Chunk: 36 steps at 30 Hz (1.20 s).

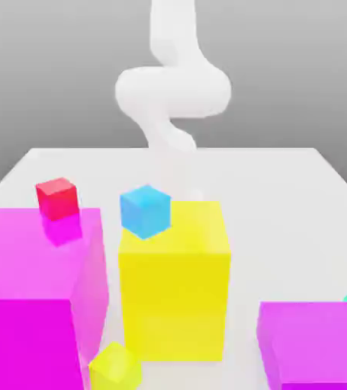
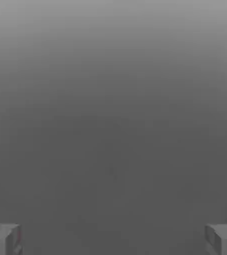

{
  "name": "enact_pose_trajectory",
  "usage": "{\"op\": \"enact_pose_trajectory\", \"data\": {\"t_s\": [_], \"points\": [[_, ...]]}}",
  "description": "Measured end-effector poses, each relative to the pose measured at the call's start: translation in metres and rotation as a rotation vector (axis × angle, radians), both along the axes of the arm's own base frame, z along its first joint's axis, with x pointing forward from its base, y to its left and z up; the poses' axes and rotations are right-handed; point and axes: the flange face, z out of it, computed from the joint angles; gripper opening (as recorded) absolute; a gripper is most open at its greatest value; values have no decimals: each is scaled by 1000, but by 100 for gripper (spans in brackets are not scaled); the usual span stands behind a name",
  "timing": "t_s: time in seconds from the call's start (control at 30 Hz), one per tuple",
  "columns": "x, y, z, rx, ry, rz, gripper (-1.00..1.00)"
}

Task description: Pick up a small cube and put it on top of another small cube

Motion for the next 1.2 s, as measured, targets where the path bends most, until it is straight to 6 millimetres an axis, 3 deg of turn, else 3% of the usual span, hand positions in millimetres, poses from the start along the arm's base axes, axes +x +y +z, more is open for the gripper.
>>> {"op": "enact_pose_trajectory", "data": {"t_s": [0.27, 0.53, 0.73, 0.9, 1.2], "points": [[65, 68, -98, 257, 247, -14, 0], [88, 155, -207, 374, 509, -110, 0], [78, 218, -289, 378, 673, -230, 0], [52, 267, -355, 335, 767, -338, 0], [1, 312, -455, 229, 791, -590, 0]]}}
